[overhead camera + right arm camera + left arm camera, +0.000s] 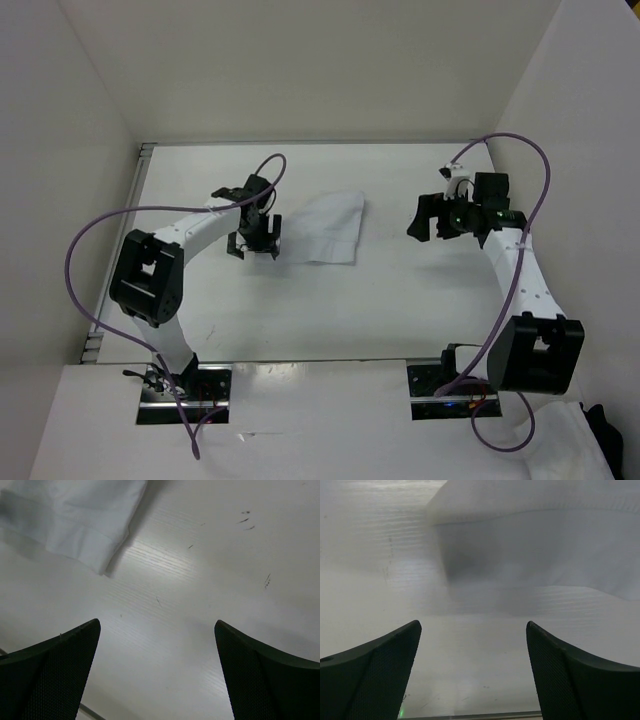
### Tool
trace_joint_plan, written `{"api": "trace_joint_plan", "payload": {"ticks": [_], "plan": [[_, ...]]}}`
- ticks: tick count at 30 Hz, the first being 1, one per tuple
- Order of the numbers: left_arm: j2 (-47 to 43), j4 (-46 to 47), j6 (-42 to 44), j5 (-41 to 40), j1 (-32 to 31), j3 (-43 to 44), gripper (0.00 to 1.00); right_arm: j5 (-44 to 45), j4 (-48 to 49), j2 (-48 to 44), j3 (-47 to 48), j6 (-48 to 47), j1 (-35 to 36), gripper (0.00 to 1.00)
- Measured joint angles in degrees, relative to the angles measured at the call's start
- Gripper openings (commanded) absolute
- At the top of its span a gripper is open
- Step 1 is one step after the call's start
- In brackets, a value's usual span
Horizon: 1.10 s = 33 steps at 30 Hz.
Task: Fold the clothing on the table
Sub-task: Flatten the skirt out
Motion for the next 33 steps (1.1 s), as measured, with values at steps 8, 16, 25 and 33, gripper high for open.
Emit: {"api": "trace_joint_plan", "payload": {"ticks": [8, 16, 25, 33], "plan": [[-0.83, 5.99, -0.31, 1.46, -0.24, -1.57, 0.93, -8.2, -3.32, 11.91, 2.71, 2.54, 0.96, 1.0], [-6.71, 15.21, 1.6, 17.42, 6.73, -11.04, 0.91, -16.57, 1.05, 16.96, -2.4, 17.66, 1.03, 1.0], [-3.91, 21.77, 3.3, 33.09, 11.21, -13.35, 0.88, -11.76, 8.33, 27.65, -2.45, 23.65, 4.9, 1.0], [-0.61, 21.88, 4.33, 35.19, 14.05, -13.51, 0.85, -10.38, 14.21, 32.68, -0.98, 29.0, 19.21, 0.93]]}}
